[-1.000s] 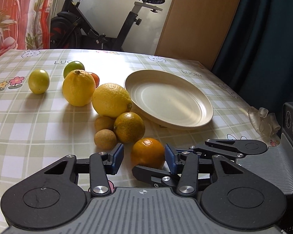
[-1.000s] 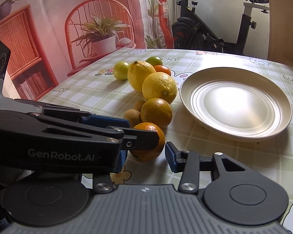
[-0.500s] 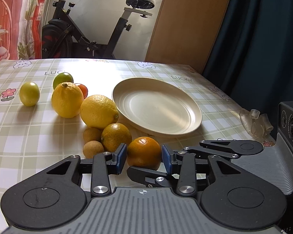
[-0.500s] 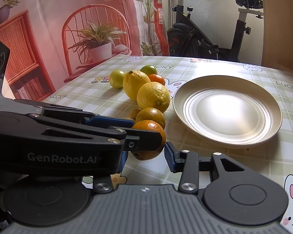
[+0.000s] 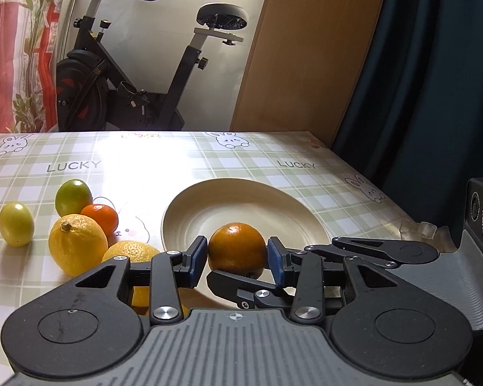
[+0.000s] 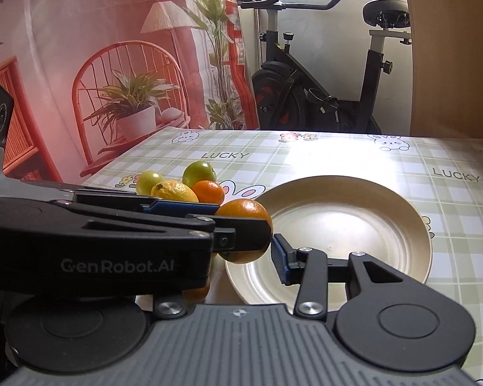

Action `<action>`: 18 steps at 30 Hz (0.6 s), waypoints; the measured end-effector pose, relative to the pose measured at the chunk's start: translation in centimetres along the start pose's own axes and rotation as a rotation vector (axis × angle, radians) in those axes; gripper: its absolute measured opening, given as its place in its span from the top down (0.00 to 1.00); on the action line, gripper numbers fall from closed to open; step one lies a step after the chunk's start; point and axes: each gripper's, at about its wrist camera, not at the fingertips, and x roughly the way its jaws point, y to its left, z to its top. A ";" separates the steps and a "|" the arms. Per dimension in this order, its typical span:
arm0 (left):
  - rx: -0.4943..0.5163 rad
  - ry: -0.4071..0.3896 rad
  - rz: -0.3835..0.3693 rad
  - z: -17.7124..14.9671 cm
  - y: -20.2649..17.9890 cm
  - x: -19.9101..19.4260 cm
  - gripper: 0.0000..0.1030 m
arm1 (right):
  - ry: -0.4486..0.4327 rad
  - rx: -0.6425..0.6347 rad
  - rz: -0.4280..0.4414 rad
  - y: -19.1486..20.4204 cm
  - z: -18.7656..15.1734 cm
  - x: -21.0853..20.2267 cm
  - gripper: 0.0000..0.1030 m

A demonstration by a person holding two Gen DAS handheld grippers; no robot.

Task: Organize fruits
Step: 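Carry the orange onto the beige plate and open the left gripper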

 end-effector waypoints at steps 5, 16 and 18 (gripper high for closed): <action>-0.027 0.040 0.039 1.2 0.7 2.2 0.59 | 0.019 0.009 0.007 -0.8 0.6 2.4 0.58; -0.053 0.104 0.090 1.9 1.9 5.2 0.58 | 0.065 0.065 -0.002 -2.1 0.6 5.3 0.58; -0.051 0.110 0.097 2.1 1.7 5.4 0.58 | 0.068 0.071 -0.012 -2.1 0.6 5.5 0.58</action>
